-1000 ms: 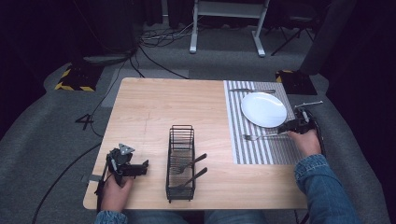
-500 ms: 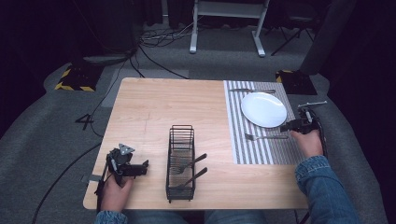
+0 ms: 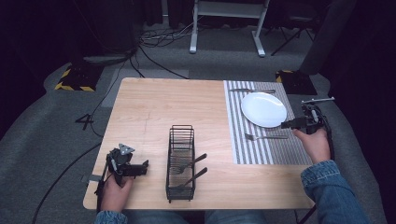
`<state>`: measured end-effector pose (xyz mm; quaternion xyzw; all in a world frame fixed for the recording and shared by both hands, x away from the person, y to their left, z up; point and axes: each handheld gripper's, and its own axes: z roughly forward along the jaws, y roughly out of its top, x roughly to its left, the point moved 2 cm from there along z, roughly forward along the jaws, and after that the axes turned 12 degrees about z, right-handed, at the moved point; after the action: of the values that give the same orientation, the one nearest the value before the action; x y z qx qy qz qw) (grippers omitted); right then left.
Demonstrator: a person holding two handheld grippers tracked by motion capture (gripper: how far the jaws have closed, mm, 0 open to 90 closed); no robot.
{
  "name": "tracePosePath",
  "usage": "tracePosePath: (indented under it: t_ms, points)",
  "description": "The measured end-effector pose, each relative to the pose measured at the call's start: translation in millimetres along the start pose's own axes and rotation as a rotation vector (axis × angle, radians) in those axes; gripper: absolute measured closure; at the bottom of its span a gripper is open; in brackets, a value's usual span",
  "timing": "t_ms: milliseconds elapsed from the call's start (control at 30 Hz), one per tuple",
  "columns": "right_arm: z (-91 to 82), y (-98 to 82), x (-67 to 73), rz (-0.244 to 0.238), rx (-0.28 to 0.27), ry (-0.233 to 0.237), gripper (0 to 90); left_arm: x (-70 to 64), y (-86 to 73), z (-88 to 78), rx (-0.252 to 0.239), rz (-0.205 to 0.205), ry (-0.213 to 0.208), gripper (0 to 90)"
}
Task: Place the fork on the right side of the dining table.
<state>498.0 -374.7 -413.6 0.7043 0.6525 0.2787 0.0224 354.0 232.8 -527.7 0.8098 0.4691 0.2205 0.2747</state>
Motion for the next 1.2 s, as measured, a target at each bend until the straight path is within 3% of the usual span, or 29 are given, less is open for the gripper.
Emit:
tracePosePath:
  t_ms: [267, 333, 400, 633, 700, 767, 833, 867, 967, 1067, 1200]
  points:
    - [-26.3, -11.8, 28.2, -0.101, -0.055, 0.051, 41.5, 0.0, 0.0, 0.0, 0.000, 0.000, 0.000, 0.3]
    - [-28.5, -13.4, 32.1, -0.114, -0.059, 0.061, 41.5, 0.0, 0.0, 0.0, 0.000, 0.000, 0.000, 0.3]
    - [-34.7, -18.8, 45.1, -0.169, -0.084, 0.086, 40.3, 0.0, 0.0, 0.0, 0.000, 0.000, 0.000, 0.3]
    - [-44.1, -30.5, 69.6, -0.257, -0.139, 0.131, 36.6, 0.1, 0.0, 0.0, 0.000, 0.000, 0.000, 0.3]
    - [-46.1, -34.0, 76.1, -0.283, -0.158, 0.159, 33.3, 0.1, 0.1, 0.0, 0.000, 0.000, 0.000, 0.3]
    - [-47.5, -42.3, 85.0, -0.369, -0.163, 0.191, 27.6, 0.1, 0.1, 0.1, 0.000, 0.001, -0.001, 0.3]
    - [-47.2, -44.6, 87.9, -0.377, -0.173, 0.196, 22.6, 0.1, 0.1, 0.1, 0.000, 0.001, 0.000, 0.3]
    - [-45.7, -48.1, 93.3, -0.387, -0.191, 0.227, 12.3, 0.1, 0.1, 0.1, 0.000, 0.001, -0.001, 0.3]
    - [-43.5, -52.6, 100.8, -0.408, -0.212, 0.258, 1.6, 0.1, 0.1, 0.1, 0.000, 0.001, -0.001, 0.3]
    - [-42.7, -58.0, 108.9, -0.416, -0.188, 0.279, 0.0, 0.1, 0.1, 0.1, 0.000, 0.001, -0.001, 0.3]
    - [-42.3, -66.0, 118.1, -0.464, -0.236, 0.284, 0.0, 0.1, 0.1, 0.1, 0.000, 0.001, -0.001, 0.3]
